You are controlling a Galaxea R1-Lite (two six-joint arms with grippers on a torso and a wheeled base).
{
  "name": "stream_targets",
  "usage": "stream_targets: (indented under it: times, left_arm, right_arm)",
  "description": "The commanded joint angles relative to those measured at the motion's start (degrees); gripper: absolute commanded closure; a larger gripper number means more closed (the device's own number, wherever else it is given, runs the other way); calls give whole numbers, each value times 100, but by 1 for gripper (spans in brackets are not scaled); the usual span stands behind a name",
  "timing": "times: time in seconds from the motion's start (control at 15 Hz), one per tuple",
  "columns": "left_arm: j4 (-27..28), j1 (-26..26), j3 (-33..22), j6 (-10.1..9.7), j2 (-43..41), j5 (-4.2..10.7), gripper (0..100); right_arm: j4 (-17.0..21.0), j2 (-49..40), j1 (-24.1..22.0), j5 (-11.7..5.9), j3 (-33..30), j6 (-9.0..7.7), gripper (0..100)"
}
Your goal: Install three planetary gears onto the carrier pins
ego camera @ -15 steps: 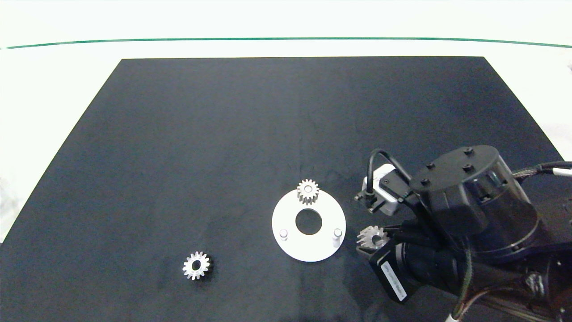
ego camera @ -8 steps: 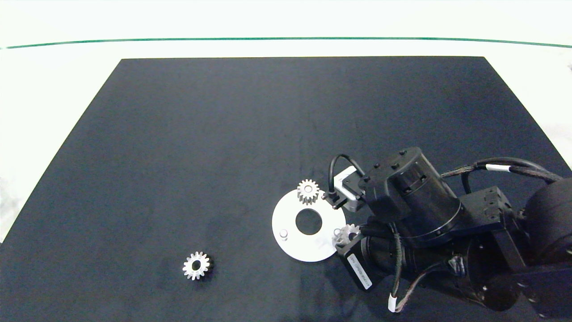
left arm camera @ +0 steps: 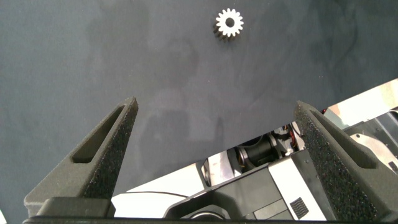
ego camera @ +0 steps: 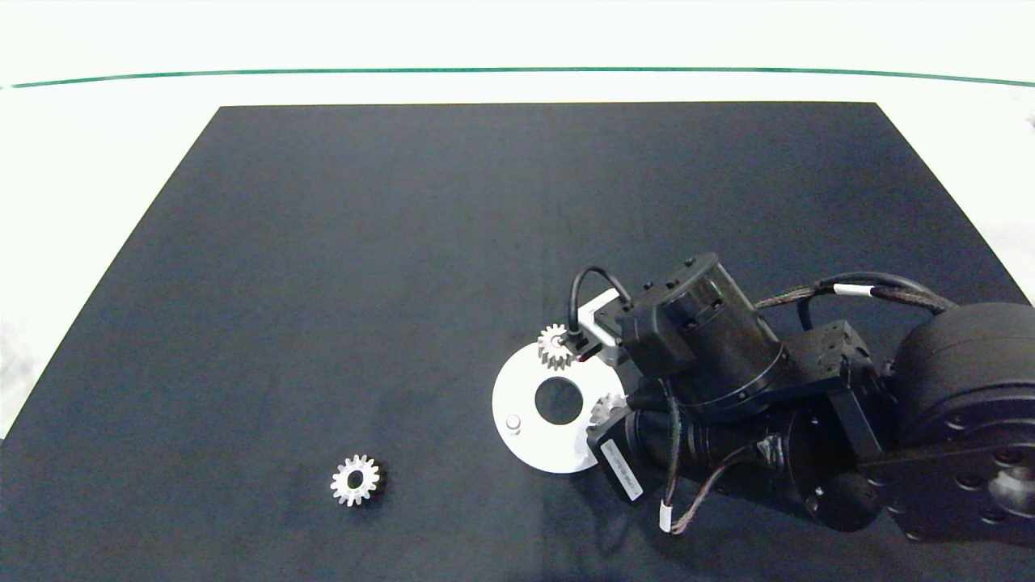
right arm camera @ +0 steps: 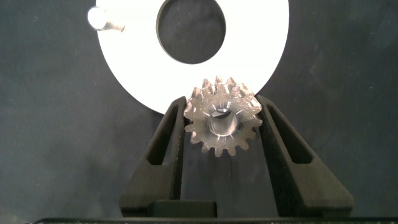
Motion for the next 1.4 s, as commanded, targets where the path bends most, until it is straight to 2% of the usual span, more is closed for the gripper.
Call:
stream_targets:
  times: [0.07,0.73,0.8,1.07,1.2,1.27,1.4]
  left_arm:
    - [86,-9,0,0,-15,1,0]
    - [104,-9,62,0,-68,1,0]
    - [104,-9,62,0,-68,1,0]
    - [104,-9,62,0,-50,1,0]
    - [104,-9,62,0,-33,1,0]
    - [95,9,62,0,-6,1,0]
    - [95,9,79,9,11,1,0]
  right_arm:
    - [8,77,-43,-22,-8,-2,78]
    - [8,147,-113,-30,1,15,78]
    - [8,147,-113,-30,-8,15,0]
    - [78,-11,-113,-30,89,33,0]
    - [324,-125,-105,-22,106,50,0]
    - [438,-283,-87,-30,133,173,0]
    - [737,-732,-78,-30,212,235,0]
